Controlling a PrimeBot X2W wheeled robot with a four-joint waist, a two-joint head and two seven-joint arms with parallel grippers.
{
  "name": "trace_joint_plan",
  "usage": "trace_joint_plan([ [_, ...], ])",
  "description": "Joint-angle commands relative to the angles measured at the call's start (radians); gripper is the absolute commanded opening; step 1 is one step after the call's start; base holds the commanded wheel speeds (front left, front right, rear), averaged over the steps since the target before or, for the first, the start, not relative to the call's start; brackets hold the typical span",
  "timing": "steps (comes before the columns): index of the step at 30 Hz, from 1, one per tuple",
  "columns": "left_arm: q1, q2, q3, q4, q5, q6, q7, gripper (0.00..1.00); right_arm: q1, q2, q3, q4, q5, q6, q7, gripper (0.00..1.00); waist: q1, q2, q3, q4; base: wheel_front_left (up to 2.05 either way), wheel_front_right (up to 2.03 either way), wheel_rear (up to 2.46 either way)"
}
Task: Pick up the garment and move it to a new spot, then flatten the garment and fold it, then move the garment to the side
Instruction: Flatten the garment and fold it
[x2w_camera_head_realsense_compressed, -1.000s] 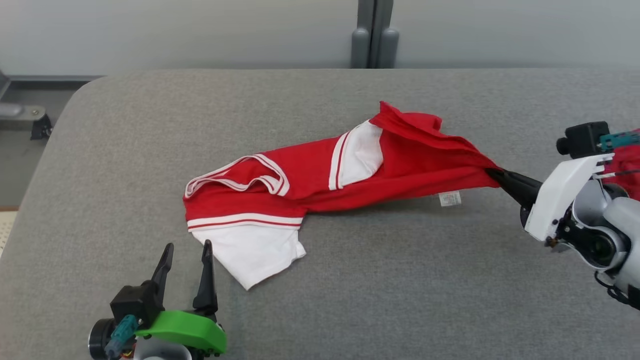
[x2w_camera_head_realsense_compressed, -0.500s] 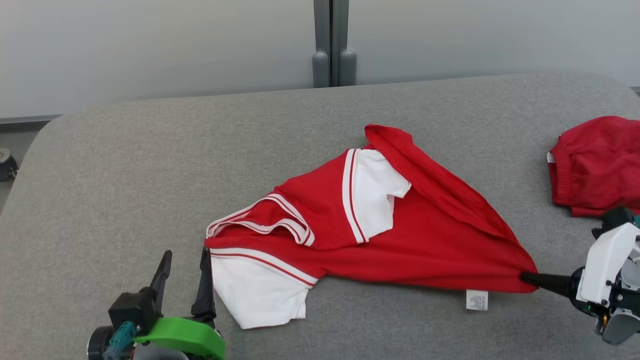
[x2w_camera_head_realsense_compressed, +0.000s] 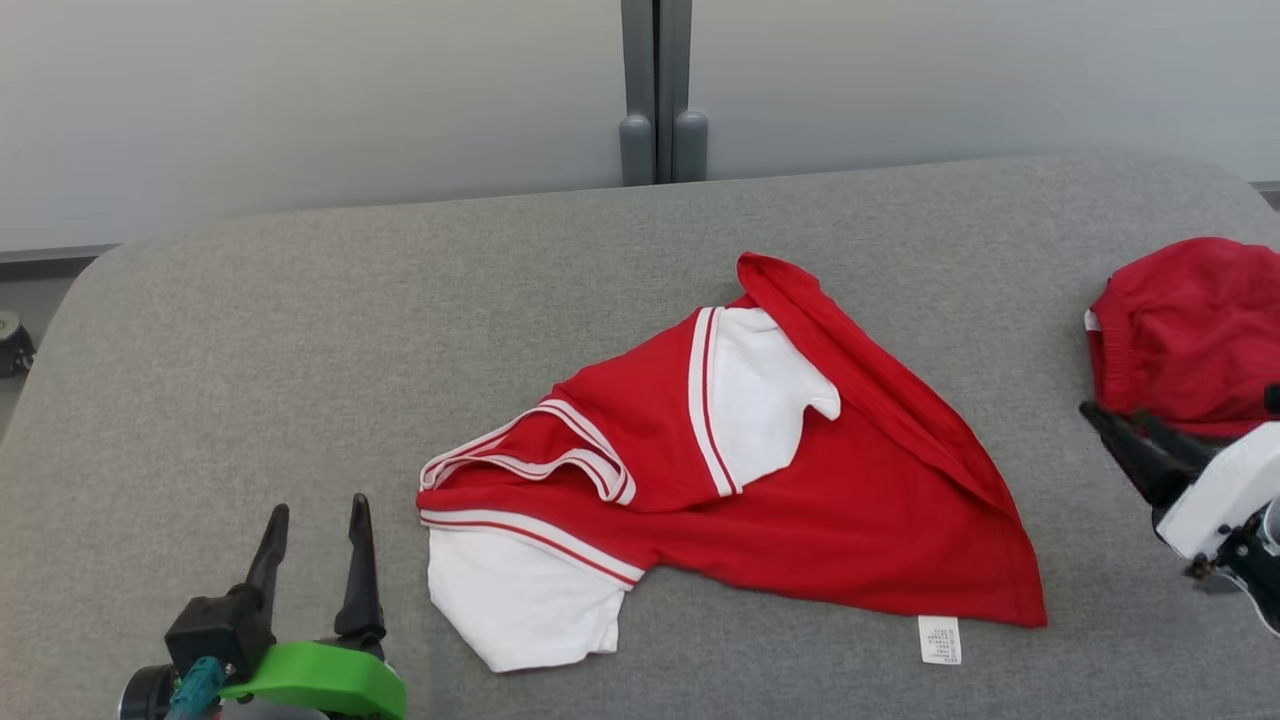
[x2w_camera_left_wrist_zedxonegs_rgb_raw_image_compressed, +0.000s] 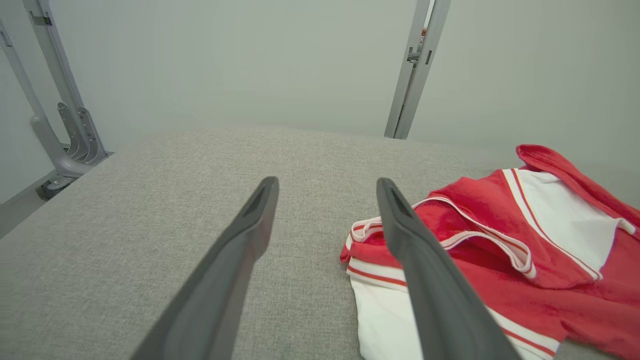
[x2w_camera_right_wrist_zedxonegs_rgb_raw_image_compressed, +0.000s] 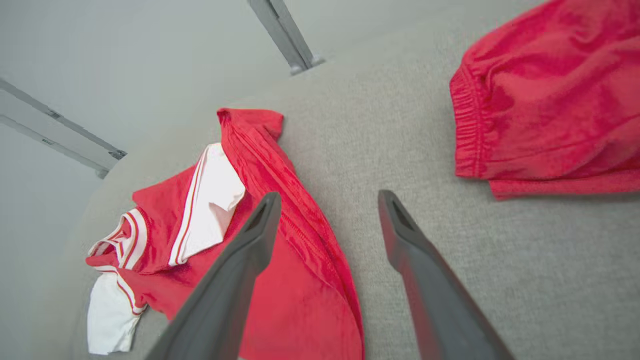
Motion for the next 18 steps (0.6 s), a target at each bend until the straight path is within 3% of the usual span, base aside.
trace_joint_plan([
  [1, 0.019, 0.011, 0.014, -0.015, 0.006, 0.003, -0.002, 1.00, -0.007, 0.010, -0.009, -0.012, -0.048, 0.000, -0.067, 1.00, 0.0000, 0.0000, -0.012, -0.010, 0.00, 0.00, 0.00],
  [4, 0.026, 0.017, 0.033, -0.050, 0.018, 0.003, -0.003, 1.00, -0.010, 0.045, -0.074, -0.028, -0.161, 0.000, -0.124, 1.00, 0.0000, 0.0000, -0.022, -0.019, 0.00, 0.00, 0.00],
  [7, 0.038, 0.019, 0.048, -0.083, 0.032, 0.007, -0.002, 1.00, 0.014, 0.117, -0.263, -0.021, -0.326, 0.000, -0.127, 1.00, 0.0000, 0.0000, -0.025, -0.030, 0.00, 0.00, 0.00],
  [12, 0.050, 0.019, 0.065, -0.117, 0.045, 0.011, -0.001, 1.00, 0.174, 0.318, -0.631, -0.089, -0.697, 0.000, -0.127, 1.00, 0.0000, 0.0000, -0.033, -0.041, 0.00, 0.00, 0.00],
  [18, 0.058, 0.011, 0.070, -0.122, 0.045, -0.002, -0.001, 1.00, 0.382, 0.522, -0.860, -0.177, -1.052, 0.000, -0.127, 1.00, 0.0000, 0.0000, -0.044, -0.038, 0.00, 0.00, 0.00],
])
